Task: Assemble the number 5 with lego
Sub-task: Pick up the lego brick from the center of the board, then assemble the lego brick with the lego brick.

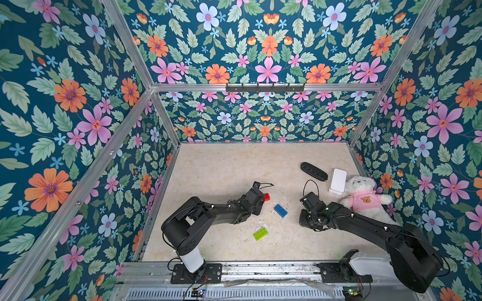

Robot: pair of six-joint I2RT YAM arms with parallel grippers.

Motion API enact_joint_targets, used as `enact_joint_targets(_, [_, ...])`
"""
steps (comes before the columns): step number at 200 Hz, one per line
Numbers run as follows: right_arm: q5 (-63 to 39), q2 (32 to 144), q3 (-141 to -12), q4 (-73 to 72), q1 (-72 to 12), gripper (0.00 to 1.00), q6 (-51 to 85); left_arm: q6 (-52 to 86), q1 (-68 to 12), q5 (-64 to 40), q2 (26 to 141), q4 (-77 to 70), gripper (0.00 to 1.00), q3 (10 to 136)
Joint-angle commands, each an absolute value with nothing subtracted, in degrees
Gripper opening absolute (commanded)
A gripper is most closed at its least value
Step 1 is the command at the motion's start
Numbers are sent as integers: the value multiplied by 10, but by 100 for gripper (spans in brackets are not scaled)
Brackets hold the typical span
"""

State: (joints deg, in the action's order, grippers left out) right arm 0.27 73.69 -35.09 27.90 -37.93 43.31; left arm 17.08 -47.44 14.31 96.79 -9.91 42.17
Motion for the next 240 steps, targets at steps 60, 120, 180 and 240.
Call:
enact_joint_targets(60, [1, 773, -482, 309, -381, 11, 341, 202, -447, 112, 927, -116, 58, 399])
enact_joint_targets(120, [-26, 903, -638, 320, -384, 8, 260, 290, -385, -21, 877, -147, 51, 365])
enact_joint_targets(180, [-59, 1012, -736, 336, -388, 7, 209, 362, -347, -117, 875, -166, 51, 365])
enact_joint_targets(240, [-80, 1071, -811, 366, -403, 6, 181, 389, -330, -147, 881, -171, 49, 361])
